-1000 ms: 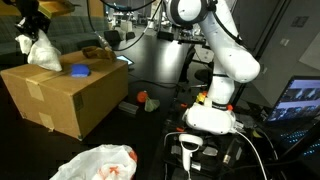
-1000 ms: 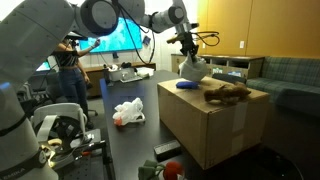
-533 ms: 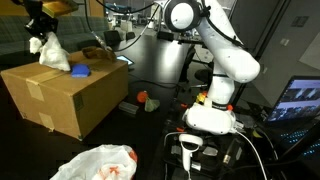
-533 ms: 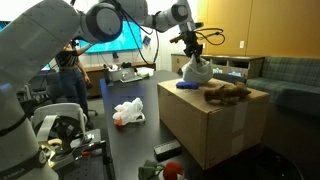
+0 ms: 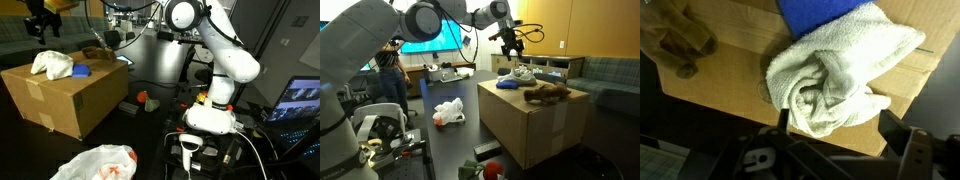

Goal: Pick up all the objects from the table and put them on the box, then pick up all the objects from the box and put them on the table

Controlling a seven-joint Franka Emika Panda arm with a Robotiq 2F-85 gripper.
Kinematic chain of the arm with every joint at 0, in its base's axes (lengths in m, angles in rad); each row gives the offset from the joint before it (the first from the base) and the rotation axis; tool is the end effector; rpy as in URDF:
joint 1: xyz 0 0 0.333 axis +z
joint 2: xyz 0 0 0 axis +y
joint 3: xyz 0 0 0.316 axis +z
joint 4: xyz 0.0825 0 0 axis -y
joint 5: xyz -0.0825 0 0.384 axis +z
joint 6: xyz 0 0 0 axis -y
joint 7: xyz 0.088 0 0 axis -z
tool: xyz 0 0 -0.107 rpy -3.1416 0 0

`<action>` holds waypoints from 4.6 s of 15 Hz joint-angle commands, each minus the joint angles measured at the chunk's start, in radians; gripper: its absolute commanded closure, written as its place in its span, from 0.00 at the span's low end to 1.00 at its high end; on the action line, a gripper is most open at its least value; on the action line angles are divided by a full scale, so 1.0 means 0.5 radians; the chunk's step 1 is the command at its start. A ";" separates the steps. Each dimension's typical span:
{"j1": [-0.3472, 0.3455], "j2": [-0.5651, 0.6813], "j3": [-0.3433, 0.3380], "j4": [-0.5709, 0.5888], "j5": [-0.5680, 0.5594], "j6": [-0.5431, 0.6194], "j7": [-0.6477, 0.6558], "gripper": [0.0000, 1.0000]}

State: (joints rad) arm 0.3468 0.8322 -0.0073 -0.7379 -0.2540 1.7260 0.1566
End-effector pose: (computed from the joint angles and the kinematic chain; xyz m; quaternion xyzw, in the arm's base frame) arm 0.7392 0.2393 0.4786 0.9834 0.1014 0.1066 0.1059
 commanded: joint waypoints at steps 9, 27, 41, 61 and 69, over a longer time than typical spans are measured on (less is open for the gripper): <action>0.010 -0.211 0.045 -0.363 0.055 -0.289 0.036 0.00; -0.335 -0.656 0.066 -1.688 0.262 0.600 0.035 0.00; -0.467 -0.805 0.071 -1.864 0.366 0.635 -0.018 0.00; -0.311 -0.646 0.046 -1.539 0.568 0.399 0.829 0.00; -0.205 -0.562 0.063 -1.405 0.547 0.290 1.091 0.36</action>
State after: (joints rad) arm 0.2324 0.5272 0.0201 -1.4907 0.0097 1.9061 0.6644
